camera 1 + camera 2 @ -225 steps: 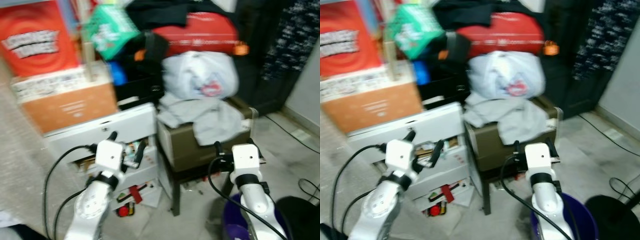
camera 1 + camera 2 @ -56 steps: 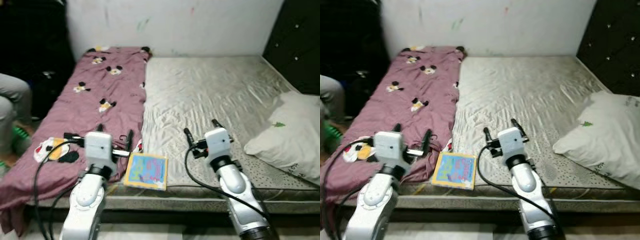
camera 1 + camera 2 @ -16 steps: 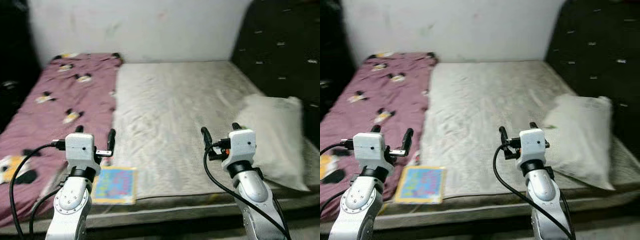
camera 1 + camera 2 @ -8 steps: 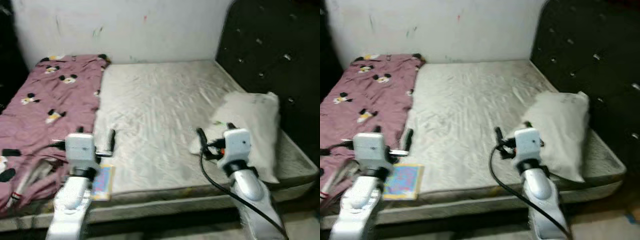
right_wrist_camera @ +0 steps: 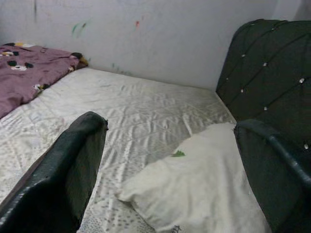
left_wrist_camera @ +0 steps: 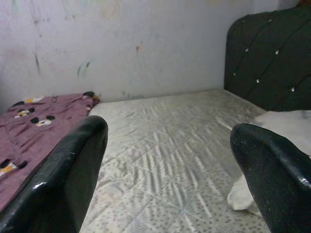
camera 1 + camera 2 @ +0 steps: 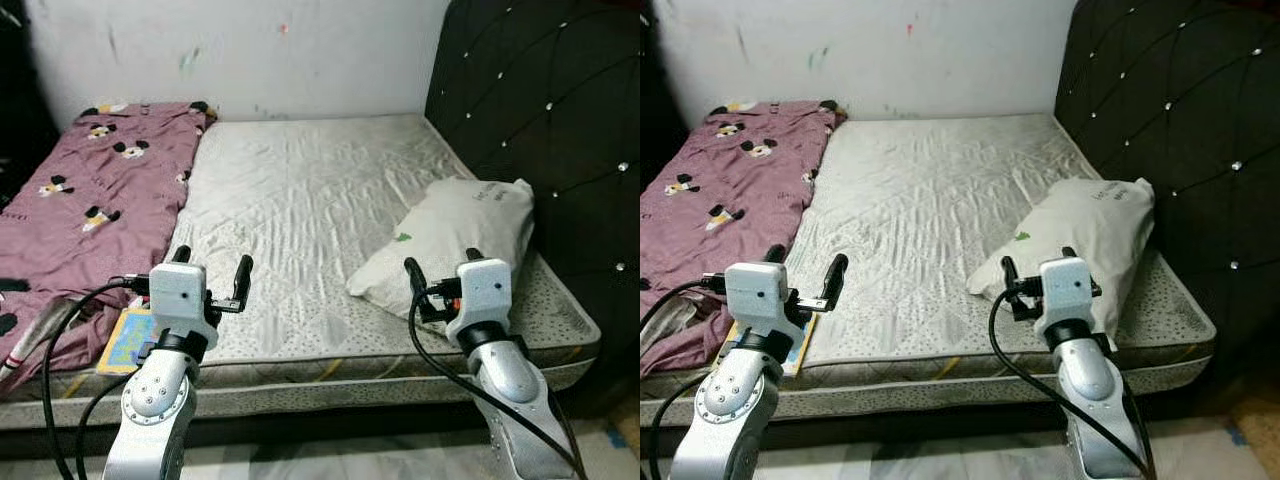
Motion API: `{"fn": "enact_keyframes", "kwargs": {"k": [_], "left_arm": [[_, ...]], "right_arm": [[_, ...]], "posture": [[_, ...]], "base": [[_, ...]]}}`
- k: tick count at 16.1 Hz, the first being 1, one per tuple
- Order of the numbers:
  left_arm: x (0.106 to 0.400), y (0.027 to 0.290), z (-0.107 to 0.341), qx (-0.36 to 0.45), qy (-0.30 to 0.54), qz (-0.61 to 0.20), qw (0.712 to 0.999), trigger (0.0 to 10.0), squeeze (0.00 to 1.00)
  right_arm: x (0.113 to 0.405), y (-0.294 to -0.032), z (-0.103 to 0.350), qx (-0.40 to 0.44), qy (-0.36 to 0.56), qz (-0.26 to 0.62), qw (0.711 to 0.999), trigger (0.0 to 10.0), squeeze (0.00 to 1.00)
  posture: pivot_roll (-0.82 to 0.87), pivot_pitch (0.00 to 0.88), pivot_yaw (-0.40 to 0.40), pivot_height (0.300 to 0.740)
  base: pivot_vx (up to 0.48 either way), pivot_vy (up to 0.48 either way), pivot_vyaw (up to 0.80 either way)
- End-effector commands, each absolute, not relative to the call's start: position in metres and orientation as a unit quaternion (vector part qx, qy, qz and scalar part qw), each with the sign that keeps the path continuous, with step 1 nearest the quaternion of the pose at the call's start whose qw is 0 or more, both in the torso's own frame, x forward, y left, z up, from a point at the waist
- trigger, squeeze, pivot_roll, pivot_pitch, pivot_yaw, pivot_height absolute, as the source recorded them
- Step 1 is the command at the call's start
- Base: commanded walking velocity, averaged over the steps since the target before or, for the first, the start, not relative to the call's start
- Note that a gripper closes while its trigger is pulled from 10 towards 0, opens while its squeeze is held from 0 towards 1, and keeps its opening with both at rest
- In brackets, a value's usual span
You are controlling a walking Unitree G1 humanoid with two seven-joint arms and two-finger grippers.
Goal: Clean up the room
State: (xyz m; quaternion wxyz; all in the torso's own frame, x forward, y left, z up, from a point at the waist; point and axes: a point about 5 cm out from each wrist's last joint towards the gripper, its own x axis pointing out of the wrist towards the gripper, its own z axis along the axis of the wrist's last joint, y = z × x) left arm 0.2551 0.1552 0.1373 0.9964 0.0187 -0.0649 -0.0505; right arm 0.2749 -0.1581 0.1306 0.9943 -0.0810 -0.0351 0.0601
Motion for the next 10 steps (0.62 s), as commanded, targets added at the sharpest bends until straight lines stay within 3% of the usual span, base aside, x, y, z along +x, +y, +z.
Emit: {"fn": "enact_keyframes", "kwargs": {"k": [1, 7, 10], "left_arm": [[0.2553, 0.1579, 0.1388, 0.020, -0.069, -0.052, 0.996, 10.0, 0.00], [0.2559, 0.1578, 0.1395, 0.019, -0.072, -0.061, 0.995, 10.0, 0.00], [0.2565, 0.1564, 0.1398, 0.019, -0.073, -0.064, 0.995, 10.0, 0.00]], "right_arm": [[0.2773, -0.1530, 0.1327, -0.079, -0.043, 0.069, 0.994, 10.0, 0.00], [0.2784, -0.1519, 0.1321, -0.079, -0.045, 0.071, 0.993, 10.0, 0.00], [0.2792, -0.1515, 0.1318, -0.080, -0.047, 0.072, 0.993, 10.0, 0.00]], "posture": [[-0.01, 0.000, 0.011, 0.740], [-0.01, 0.000, 0.015, 0.740], [-0.01, 0.000, 0.017, 0.740]], "base": [[0.341, 0.000, 0.00], [0.357, 0.000, 0.00], [0.370, 0.000, 0.43]]}}
